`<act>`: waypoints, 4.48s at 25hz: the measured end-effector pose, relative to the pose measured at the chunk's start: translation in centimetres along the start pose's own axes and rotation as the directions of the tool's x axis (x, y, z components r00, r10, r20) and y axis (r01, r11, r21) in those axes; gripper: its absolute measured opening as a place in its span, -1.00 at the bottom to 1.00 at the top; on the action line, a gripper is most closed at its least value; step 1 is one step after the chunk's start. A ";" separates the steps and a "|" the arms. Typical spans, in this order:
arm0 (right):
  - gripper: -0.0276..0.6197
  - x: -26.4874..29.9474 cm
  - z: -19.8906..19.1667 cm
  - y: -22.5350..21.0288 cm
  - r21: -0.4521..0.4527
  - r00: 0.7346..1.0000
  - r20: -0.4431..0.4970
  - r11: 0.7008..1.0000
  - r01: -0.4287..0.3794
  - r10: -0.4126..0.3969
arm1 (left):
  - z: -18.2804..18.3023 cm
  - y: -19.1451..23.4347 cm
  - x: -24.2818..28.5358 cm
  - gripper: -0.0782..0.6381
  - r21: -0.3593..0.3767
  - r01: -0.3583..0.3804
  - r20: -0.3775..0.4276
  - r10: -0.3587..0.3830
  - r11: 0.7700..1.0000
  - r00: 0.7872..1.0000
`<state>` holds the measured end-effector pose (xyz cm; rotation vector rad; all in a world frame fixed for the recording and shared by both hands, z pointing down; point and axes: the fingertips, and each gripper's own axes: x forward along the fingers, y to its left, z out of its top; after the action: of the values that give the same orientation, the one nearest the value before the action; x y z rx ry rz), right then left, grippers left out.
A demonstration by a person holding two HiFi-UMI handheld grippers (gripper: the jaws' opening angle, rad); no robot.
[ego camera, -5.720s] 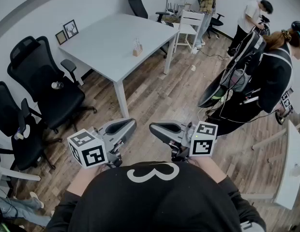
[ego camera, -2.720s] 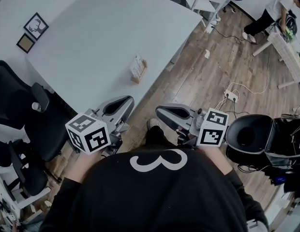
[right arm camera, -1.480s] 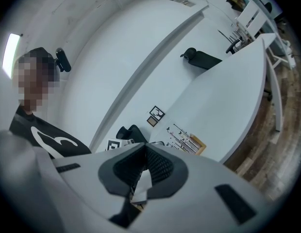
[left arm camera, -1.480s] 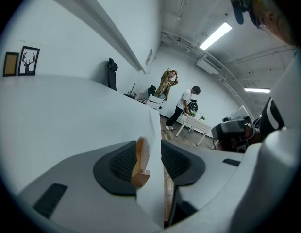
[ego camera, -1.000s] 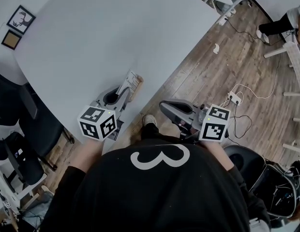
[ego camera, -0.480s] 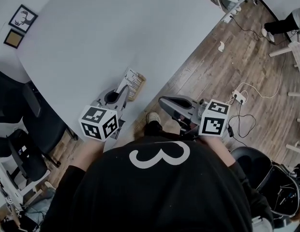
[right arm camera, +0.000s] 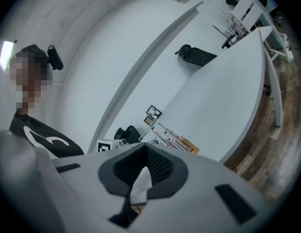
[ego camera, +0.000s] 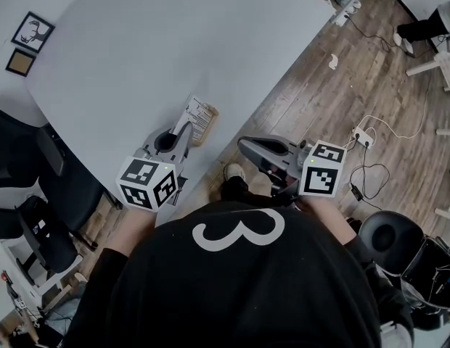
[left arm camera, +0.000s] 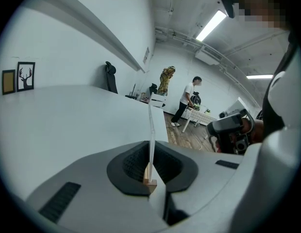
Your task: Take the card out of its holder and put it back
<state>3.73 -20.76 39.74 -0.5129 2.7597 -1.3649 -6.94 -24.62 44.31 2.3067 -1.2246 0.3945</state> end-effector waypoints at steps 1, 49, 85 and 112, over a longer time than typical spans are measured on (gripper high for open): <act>-0.88 -0.1 -0.1 0.0 0.001 1.000 0.002 1.000 0.004 -0.004 | 0.1 0.0 -0.1 -0.71 0.000 0.000 0.002 0.000 1.000 1.000; -0.88 0.9 -11.3 13.2 -0.127 1.000 0.016 0.992 0.003 -0.001 | -2.7 -5.6 -21.5 -0.71 -0.282 0.236 0.259 -0.163 0.930 0.952; -0.88 0.3 -11.3 12.9 -0.112 1.000 0.001 0.994 0.005 -0.004 | -2.1 -6.5 -20.8 -0.71 -0.252 0.213 0.265 -0.144 0.944 0.953; -0.88 -1.8 -4.5 5.3 -0.050 0.999 0.020 0.998 0.035 -0.034 | 4.0 -2.2 -10.3 -0.71 -0.118 0.065 0.189 -0.042 0.991 0.981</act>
<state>3.21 -13.76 38.24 -0.5750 2.7890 -1.2929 -10.73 -18.64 35.54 2.3040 -1.2339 0.0819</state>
